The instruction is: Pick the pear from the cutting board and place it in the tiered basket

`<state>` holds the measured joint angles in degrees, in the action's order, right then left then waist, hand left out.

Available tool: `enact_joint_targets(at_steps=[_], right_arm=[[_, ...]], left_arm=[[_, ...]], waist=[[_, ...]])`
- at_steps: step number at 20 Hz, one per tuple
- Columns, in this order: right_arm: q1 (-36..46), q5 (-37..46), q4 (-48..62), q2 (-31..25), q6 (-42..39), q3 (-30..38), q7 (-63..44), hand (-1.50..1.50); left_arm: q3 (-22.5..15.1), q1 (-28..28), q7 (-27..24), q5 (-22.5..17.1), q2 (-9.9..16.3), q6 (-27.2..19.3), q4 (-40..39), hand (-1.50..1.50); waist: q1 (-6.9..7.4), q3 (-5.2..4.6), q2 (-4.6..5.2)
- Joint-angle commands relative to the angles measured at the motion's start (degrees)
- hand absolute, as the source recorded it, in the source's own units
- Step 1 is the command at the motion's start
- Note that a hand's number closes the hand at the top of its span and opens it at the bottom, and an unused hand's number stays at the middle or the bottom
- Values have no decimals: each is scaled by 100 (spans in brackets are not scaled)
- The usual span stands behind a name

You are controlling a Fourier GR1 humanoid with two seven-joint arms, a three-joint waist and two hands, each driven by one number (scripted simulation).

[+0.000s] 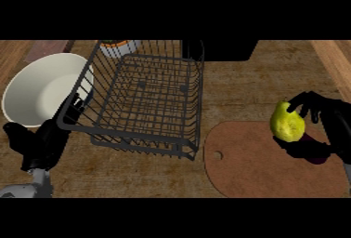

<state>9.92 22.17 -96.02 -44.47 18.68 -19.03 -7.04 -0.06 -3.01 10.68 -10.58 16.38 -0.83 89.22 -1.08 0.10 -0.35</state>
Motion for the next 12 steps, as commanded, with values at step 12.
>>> enact_joint_targets(at_steps=[12], right_arm=[[1196,-615,-2446,457,-1416,126,-1978,150]], left_arm=[[225,-217,238,25,157,300,12,0]], waist=[[172,-17,35]])
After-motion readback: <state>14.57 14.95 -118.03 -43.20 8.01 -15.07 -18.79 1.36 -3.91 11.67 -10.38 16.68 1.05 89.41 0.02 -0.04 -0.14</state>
